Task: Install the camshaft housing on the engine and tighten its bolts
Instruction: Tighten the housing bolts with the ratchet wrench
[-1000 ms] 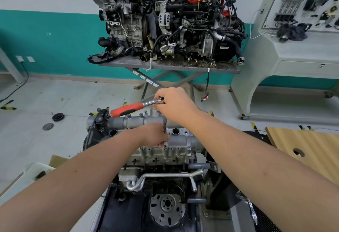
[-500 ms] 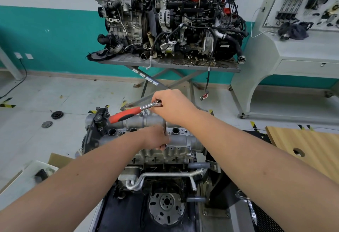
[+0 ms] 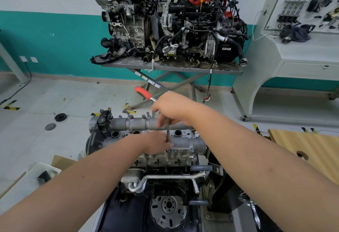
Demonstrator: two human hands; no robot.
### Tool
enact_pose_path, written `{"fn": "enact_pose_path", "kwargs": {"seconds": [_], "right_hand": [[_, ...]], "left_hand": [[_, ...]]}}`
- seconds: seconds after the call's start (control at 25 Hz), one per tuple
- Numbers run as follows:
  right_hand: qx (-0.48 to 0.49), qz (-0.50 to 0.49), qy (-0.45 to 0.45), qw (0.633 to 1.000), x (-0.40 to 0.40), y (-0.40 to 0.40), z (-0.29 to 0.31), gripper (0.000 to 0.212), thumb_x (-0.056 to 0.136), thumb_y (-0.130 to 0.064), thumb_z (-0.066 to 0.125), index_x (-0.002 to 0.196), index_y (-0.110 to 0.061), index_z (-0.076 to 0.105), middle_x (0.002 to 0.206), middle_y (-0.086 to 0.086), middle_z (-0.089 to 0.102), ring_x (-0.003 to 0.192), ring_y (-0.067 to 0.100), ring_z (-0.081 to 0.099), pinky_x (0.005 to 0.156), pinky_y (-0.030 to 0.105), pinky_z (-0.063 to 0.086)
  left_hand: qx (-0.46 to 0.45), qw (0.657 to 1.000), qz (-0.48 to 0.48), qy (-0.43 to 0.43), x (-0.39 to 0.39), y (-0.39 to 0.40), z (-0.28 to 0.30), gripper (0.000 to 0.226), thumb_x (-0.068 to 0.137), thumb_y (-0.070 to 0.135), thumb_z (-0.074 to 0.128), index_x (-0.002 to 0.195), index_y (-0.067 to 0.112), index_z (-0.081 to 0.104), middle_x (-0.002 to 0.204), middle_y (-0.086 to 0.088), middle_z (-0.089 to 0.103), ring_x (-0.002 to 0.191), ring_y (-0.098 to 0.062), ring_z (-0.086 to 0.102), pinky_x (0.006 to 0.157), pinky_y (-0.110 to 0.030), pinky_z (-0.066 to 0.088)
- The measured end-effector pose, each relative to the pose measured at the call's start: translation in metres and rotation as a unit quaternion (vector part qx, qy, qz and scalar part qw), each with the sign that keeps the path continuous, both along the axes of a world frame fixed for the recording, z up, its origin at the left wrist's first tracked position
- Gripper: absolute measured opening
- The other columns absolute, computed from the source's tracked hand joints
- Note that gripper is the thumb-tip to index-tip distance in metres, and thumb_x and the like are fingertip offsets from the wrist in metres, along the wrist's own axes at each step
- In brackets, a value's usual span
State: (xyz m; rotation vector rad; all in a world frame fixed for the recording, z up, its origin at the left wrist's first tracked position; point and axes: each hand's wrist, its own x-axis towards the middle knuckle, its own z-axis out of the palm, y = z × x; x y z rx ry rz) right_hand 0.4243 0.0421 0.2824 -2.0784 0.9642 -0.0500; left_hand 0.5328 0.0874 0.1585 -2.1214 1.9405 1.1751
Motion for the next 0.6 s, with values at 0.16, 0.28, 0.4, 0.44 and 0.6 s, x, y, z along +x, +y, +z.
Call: {"fn": "enact_pose_path", "kwargs": {"seconds": [0.16, 0.28, 0.4, 0.44, 0.6], "right_hand": [[0.425, -0.240, -0.359, 0.795, -0.011, 0.003, -0.020, 0.004, 0.096, -0.007, 0.047, 0.099, -0.007, 0.050, 0.074, 0.007, 0.073, 0.074, 0.024, 0.073, 0.074, 0.027, 0.050], [0.485, -0.254, -0.473, 0.690, -0.018, 0.004, -0.039, 0.010, 0.099, -0.009, 0.049, 0.090, -0.010, 0.053, 0.073, 0.004, 0.069, 0.085, 0.022, 0.073, 0.067, 0.029, 0.050], [0.367, -0.234, -0.503, 0.746, -0.016, 0.010, -0.060, 0.020, 0.103, -0.031, 0.051, 0.093, -0.017, 0.061, 0.091, 0.004, 0.074, 0.096, 0.022, 0.071, 0.083, 0.034, 0.052], [0.280, -0.227, -0.480, 0.800, -0.016, 0.014, -0.067, 0.024, 0.102, -0.042, 0.050, 0.101, -0.026, 0.068, 0.105, 0.000, 0.073, 0.103, 0.018, 0.069, 0.089, 0.036, 0.053], [-0.143, -0.094, -0.432, 0.885, -0.022, 0.018, -0.078, 0.030, 0.102, -0.034, 0.051, 0.125, -0.024, 0.067, 0.133, -0.004, 0.061, 0.122, -0.001, 0.055, 0.101, 0.018, 0.045]], "left_hand": [[-0.088, 0.994, -0.012, -0.063, -0.002, 0.002, -0.013, 0.038, 0.102, 0.047, 0.048, 0.094, 0.012, 0.061, 0.090, -0.003, 0.061, 0.078, -0.017, 0.061, 0.064, -0.031, 0.046], [-0.099, 0.994, 0.024, -0.043, -0.003, 0.005, -0.017, 0.046, 0.101, 0.050, 0.047, 0.090, 0.008, 0.060, 0.087, -0.008, 0.060, 0.078, -0.022, 0.058, 0.069, -0.036, 0.045], [-0.104, 0.992, 0.072, 0.002, -0.011, 0.011, -0.017, 0.053, 0.104, 0.049, 0.040, 0.105, 0.002, 0.063, 0.105, -0.017, 0.064, 0.097, -0.030, 0.061, 0.089, -0.042, 0.050], [-0.104, 0.991, 0.086, 0.007, -0.014, 0.013, -0.017, 0.052, 0.105, 0.049, 0.038, 0.110, 0.003, 0.062, 0.110, -0.017, 0.063, 0.102, -0.031, 0.060, 0.093, -0.044, 0.048], [-0.098, 0.991, 0.094, 0.008, -0.020, 0.017, -0.015, 0.043, 0.106, 0.037, 0.037, 0.122, 0.003, 0.059, 0.121, -0.016, 0.063, 0.111, -0.031, 0.059, 0.099, -0.047, 0.047]]}}
